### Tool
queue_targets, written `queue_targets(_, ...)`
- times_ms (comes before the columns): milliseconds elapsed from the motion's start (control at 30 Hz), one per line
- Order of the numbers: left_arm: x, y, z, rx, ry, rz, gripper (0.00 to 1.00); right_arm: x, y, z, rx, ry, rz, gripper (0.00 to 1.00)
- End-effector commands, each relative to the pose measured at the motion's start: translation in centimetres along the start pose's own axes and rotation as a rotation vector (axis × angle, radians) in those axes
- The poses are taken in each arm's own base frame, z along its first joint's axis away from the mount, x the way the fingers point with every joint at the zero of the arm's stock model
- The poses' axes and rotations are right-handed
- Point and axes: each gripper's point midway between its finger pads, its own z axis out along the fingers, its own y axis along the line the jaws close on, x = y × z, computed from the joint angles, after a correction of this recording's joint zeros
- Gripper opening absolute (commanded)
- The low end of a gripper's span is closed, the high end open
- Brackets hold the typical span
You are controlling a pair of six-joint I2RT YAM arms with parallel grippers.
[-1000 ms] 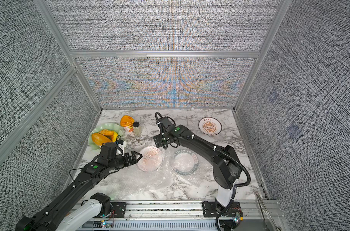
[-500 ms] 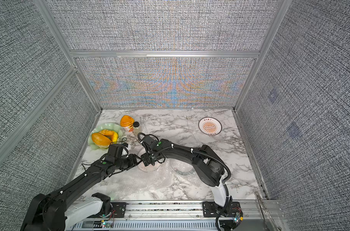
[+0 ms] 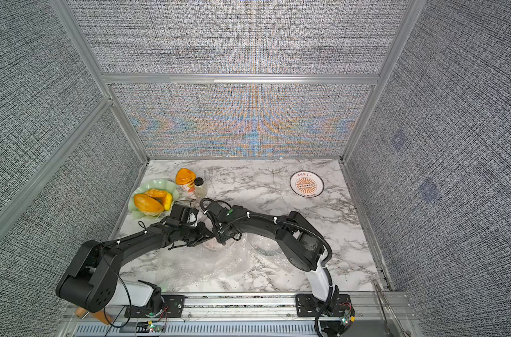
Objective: Unpack dinner plates from bubble wrap
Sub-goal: Unwrap the bubble wrap.
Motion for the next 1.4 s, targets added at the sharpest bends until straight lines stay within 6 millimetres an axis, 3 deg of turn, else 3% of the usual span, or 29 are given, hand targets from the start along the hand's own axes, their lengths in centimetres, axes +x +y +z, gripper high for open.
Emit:
queue_targets(0, 0.5, -1.2, 0.7, 0.041, 0.03, 0.039, 0.15, -0.3, -0.4, -0.3, 0.017, -0.012, 0.013, 0.04)
queue_targets(333, 1.5, -1.2, 2.3, 0.041, 0.06, 0.044, 0.15, -0.2, -0.4, -0.1, 0.005, -0.002, 0.017, 0.0)
queue_targets(567, 1.1, -2.1, 2.4, 0.072, 0.058, 0.057, 0.15, 0.1, -0.2, 0.0, -0.012, -0.001, 0.021, 0.0)
queue_targets(733, 1.4, -0.8, 2.9, 0.032, 0.068, 0.037, 0.14, 0.2, 0.1, 0.1, -0.029, -0.002, 0.025, 0.0)
queue_targets(1033, 3.8, 3.5, 3.4, -0.08, 0.097, -0.016, 0.12, -0.2, 0.0, -0.8, -0.032, -0.031, 0.026, 0.0)
queue_targets(1367, 4.3, 4.5, 2.8, -0.119, 0.072, -0.033, 0.12, -1.3, -0.1, -3.0, -0.033, -0.091, 0.033, 0.0)
